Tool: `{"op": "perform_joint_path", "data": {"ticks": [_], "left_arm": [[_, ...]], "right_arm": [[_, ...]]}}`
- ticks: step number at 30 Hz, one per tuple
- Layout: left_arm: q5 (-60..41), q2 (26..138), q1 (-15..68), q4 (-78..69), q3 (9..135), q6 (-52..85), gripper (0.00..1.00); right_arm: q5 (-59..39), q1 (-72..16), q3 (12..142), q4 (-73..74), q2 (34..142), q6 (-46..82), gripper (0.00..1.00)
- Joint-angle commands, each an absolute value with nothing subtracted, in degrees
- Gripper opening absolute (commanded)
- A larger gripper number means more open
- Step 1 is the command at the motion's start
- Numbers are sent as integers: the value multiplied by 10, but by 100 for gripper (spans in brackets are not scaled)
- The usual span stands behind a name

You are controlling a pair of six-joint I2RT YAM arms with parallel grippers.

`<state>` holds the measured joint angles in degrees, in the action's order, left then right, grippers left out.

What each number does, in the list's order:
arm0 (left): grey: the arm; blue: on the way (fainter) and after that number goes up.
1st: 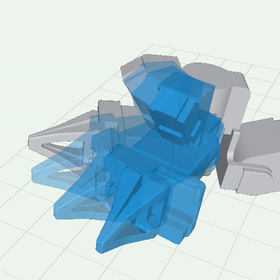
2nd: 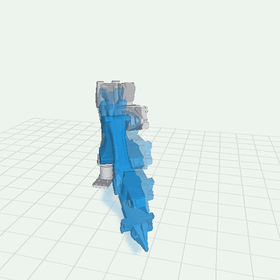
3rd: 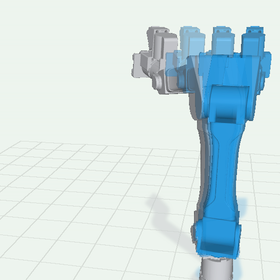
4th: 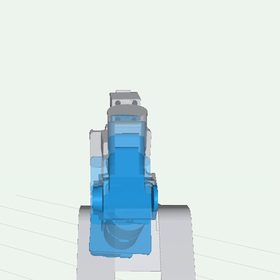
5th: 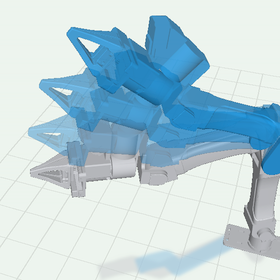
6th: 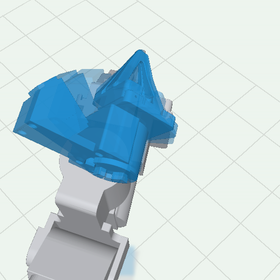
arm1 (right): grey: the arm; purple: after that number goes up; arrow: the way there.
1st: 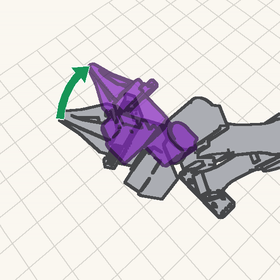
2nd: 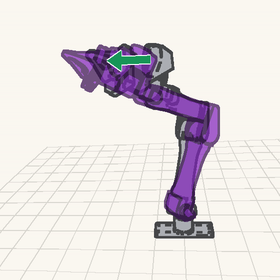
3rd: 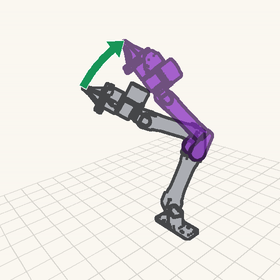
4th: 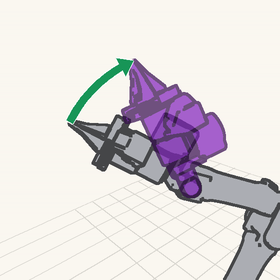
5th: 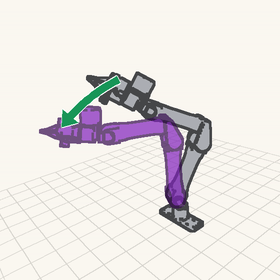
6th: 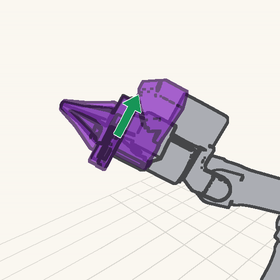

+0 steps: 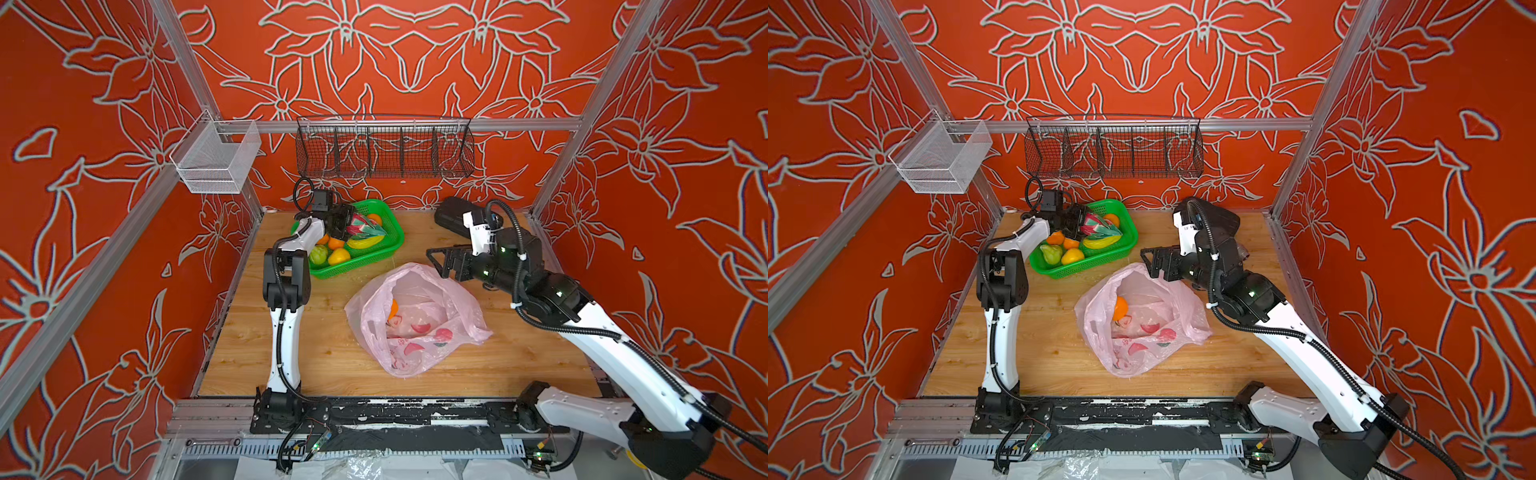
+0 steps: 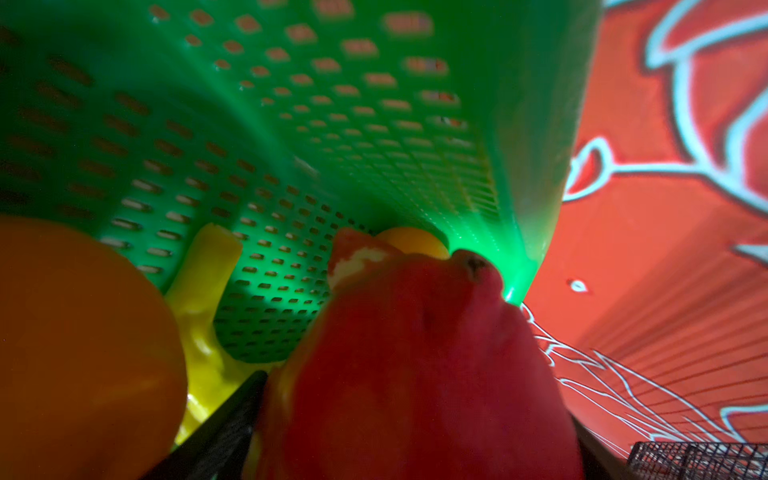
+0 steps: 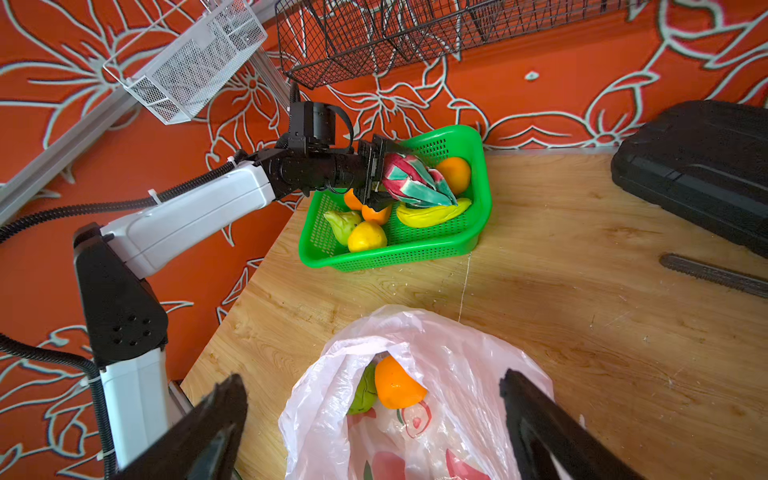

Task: Untie the knot of the plastic bag and take out the fruit
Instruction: 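Lower the dragon fruit into the green basket with the left gripper and release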

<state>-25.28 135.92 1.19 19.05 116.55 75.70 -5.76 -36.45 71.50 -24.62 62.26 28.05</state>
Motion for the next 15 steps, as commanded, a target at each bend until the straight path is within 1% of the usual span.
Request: {"op": "perform_joint_path", "data": {"ticks": [1,4,6,8,9,10,15], "left_arm": [[-263,1365,7,210,1174,770,78],[-258,1355,6,216,1169,763,89],[-258,1349,7,222,1168,758,90],[-255,1341,7,228,1168,754,94],[-252,1336,7,237,1168,753,100],[-249,1330,7,240,1165,752,98],[-226,1292,6,241,1144,746,97]], "right_arm": [[-41,-363,710,-243,608,299,97],[-41,-363,705,-239,605,304,97],[-40,-363,703,-238,602,307,97],[-42,-363,701,-237,600,312,97],[-42,-363,699,-234,599,314,97],[-43,-363,697,-231,597,315,97],[-46,-363,691,-227,594,317,97]]}}
